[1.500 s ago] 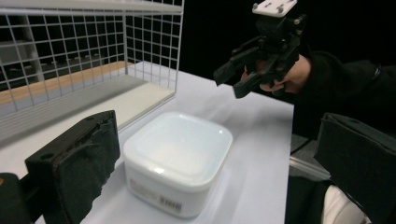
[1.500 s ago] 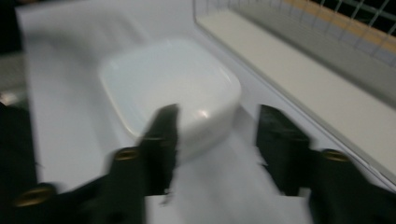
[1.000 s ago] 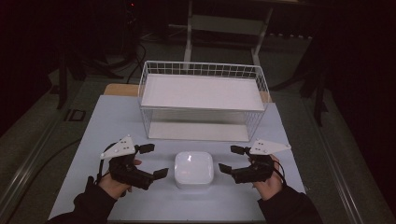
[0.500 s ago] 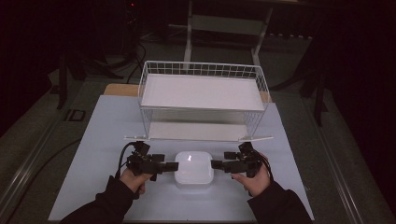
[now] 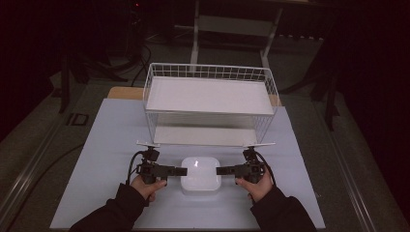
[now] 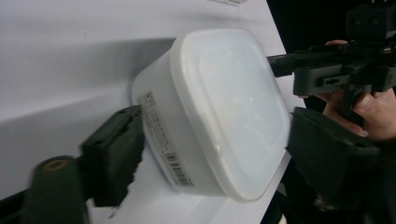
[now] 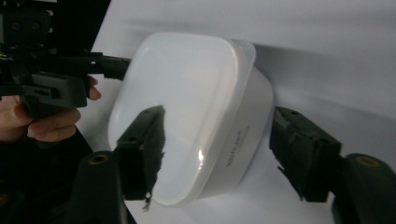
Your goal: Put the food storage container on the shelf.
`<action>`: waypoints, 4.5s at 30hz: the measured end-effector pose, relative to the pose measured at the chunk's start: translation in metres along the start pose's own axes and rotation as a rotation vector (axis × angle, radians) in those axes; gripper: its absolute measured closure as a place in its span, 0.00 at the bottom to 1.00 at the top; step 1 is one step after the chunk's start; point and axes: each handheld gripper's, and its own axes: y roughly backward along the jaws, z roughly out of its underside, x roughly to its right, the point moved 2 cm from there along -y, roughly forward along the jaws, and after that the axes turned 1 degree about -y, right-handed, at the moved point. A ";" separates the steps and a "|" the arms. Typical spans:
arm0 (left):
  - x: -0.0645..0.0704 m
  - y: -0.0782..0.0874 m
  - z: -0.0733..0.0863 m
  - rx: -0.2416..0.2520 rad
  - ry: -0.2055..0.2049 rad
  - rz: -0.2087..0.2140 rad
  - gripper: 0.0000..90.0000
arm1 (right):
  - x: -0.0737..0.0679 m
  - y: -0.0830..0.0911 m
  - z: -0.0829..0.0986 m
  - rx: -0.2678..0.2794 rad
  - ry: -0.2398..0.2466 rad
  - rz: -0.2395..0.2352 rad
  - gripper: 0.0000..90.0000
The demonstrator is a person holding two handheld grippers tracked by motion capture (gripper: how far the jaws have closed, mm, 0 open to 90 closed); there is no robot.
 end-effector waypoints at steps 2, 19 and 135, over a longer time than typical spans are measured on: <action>-0.002 -0.001 0.001 -0.017 0.019 0.016 0.28 | 0.002 -0.002 0.000 -0.016 -0.025 -0.004 0.45; -0.010 -0.009 0.006 -0.073 0.100 0.070 0.63 | -0.002 -0.006 0.002 -0.059 -0.103 -0.009 0.76; 0.093 0.064 -0.214 0.216 -0.128 -0.079 0.80 | -0.096 0.095 -0.209 0.229 0.078 0.186 0.80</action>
